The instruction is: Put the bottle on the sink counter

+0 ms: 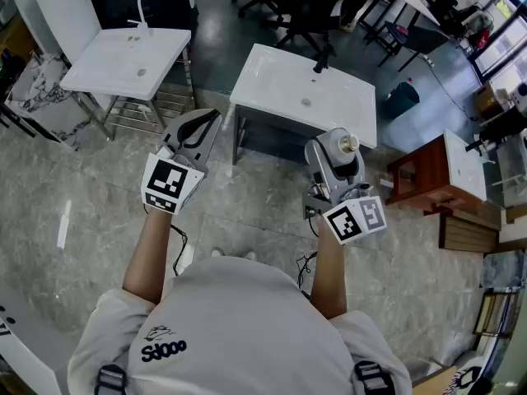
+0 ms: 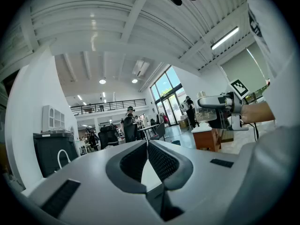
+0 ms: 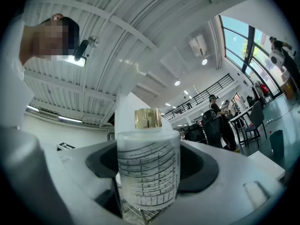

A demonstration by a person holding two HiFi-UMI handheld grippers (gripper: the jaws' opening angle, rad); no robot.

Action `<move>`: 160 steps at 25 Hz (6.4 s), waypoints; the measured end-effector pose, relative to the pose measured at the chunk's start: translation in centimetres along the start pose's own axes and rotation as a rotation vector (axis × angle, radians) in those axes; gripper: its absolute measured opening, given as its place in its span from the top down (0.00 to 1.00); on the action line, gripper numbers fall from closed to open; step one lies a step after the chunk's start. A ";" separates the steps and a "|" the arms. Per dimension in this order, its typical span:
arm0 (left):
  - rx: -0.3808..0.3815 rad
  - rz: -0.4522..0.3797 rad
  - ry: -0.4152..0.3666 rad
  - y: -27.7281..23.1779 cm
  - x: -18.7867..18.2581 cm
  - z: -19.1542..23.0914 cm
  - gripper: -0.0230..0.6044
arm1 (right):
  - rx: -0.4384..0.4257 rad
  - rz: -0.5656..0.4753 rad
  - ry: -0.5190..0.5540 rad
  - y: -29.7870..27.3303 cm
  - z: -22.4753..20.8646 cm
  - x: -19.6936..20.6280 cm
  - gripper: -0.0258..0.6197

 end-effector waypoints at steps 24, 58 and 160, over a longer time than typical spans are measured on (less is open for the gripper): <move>0.025 0.032 0.019 -2.6 0.1 -3.2 0.94 | -0.060 0.057 0.059 0.7 -2.1 1.5 0.42; 0.094 0.004 0.035 -24.2 0.0 9.5 0.94 | -0.036 0.047 0.011 -17.0 -17.5 1.0 0.42; 0.037 0.446 0.313 -46.2 22.1 22.5 0.94 | 0.001 0.661 0.227 -49.8 -39.3 35.8 0.42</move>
Point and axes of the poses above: the fingertips, and each gripper's own axes: y backward along the fingers, z to its left, x out of its underside, the point moved 3 cm from there along y, backward along the fingers, and after that the axes turned 10 degrees about z, right-handed, at the moved point
